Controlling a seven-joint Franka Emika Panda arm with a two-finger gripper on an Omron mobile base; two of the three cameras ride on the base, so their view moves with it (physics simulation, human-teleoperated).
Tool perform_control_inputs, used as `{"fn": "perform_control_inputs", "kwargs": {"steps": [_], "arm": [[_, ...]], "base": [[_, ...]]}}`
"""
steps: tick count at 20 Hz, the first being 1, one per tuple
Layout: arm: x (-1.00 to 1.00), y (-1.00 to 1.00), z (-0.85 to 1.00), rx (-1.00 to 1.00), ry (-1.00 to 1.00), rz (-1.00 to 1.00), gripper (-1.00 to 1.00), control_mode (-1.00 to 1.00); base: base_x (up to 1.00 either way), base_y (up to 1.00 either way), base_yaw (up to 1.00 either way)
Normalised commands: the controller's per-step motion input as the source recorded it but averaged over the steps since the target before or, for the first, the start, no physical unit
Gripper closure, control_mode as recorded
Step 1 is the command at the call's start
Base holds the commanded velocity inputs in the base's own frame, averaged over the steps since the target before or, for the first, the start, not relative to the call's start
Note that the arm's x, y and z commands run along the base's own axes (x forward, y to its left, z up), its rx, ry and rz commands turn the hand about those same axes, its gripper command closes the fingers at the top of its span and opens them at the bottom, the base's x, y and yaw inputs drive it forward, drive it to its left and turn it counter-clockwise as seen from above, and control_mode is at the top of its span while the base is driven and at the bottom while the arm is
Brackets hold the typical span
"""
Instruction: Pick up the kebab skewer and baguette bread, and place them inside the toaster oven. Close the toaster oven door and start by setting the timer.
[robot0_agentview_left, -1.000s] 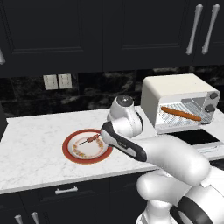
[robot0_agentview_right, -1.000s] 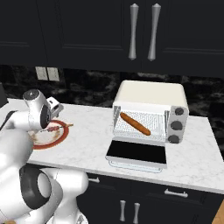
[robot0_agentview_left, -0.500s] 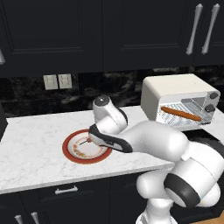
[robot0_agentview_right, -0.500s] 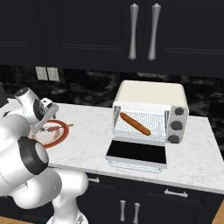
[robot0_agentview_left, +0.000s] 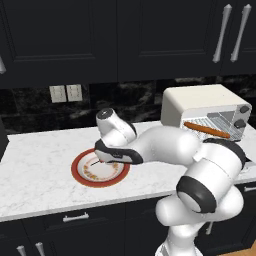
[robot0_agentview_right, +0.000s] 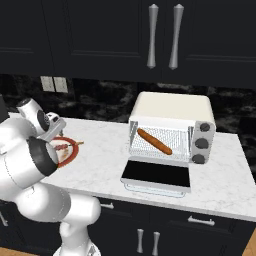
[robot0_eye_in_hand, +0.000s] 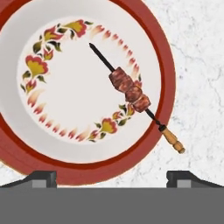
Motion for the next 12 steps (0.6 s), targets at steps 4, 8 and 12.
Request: {"fn": "perform_control_inputs", "kwargs": {"steps": [4, 8, 12], "arm": [[0.04, 0.00, -0.28, 0.00, 0.02, 0.09, -1.00, -1.00], [0.13, -0.01, -0.31, 0.00, 0.04, 0.11, -1.00, -1.00], [0.22, 0.00, -0.23, 0.00, 0.03, 0.13, -1.00, -1.00]], "base": [[0.00, 0.00, 0.00], [0.00, 0.00, 0.00], [0.00, 0.00, 0.00]]}}
